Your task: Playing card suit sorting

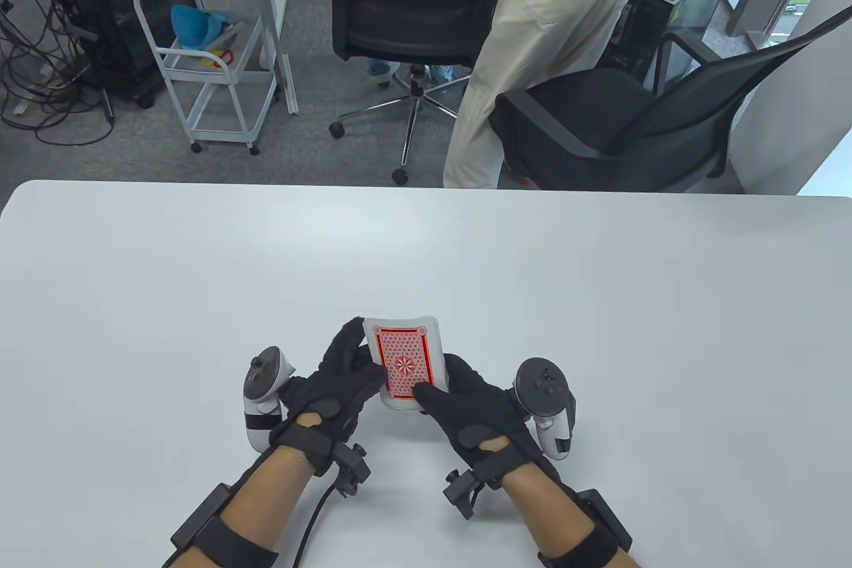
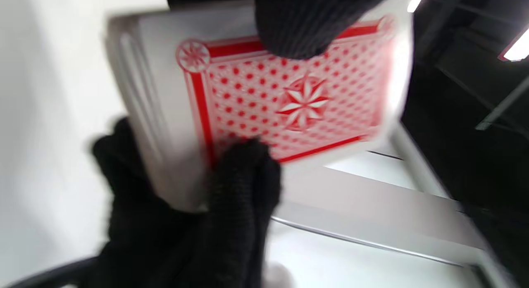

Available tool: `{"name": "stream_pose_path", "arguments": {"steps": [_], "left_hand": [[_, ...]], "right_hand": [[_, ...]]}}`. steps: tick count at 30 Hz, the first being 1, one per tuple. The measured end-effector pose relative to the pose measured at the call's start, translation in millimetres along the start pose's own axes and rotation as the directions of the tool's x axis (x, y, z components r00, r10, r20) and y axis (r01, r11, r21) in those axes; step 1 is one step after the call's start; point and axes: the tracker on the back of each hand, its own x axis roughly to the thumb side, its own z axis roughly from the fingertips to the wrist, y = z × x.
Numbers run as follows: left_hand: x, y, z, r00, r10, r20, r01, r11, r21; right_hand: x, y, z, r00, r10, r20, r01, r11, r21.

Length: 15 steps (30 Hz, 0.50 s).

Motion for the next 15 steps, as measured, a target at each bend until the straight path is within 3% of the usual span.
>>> {"name": "stream_pose_path", "arguments": {"steps": [1, 3, 5, 6, 8, 10, 13, 15], "left_hand": [[0, -2, 1, 0.999, -0.034, -0.039, 0.034, 0.999, 0.011], [-2, -13, 2, 0.989, -0.133, -0.063, 0.118, 0.972, -0.203], [-5, -29, 5, 0.986, -0.151, -0.068, 0.108, 0.898, -0.427], [-7, -39, 7, 0.994, -0.092, -0.063, 0.051, 0.879, -0.474], [-11, -47, 9, 0.996, 0.009, -0.084, -0.042, 0.915, -0.402], [-13, -47, 8, 0.996, 0.054, -0.073, -0.076, 0.934, -0.348], [-12, -44, 7, 0.993, 0.113, -0.029, -0.116, 0.932, -0.342], [-11, -38, 8, 0.988, 0.145, -0.048, -0.152, 0.937, -0.313]], "right_hand": [[3, -2, 2, 0.995, 0.098, 0.018, -0.097, 0.993, -0.063], [11, -5, 7, 0.936, 0.346, 0.063, -0.321, 0.914, -0.249], [12, -2, 9, 0.888, 0.451, 0.094, -0.416, 0.872, -0.258], [13, 6, 11, 0.878, 0.462, 0.126, -0.428, 0.875, -0.226], [15, 14, 14, 0.872, 0.461, 0.163, -0.427, 0.881, -0.204], [17, 17, 12, 0.884, 0.42, 0.206, -0.406, 0.907, -0.107], [20, 25, 13, 0.941, 0.232, 0.246, -0.253, 0.966, 0.057], [21, 27, 14, 0.901, 0.29, 0.323, -0.313, 0.95, 0.02]]}}
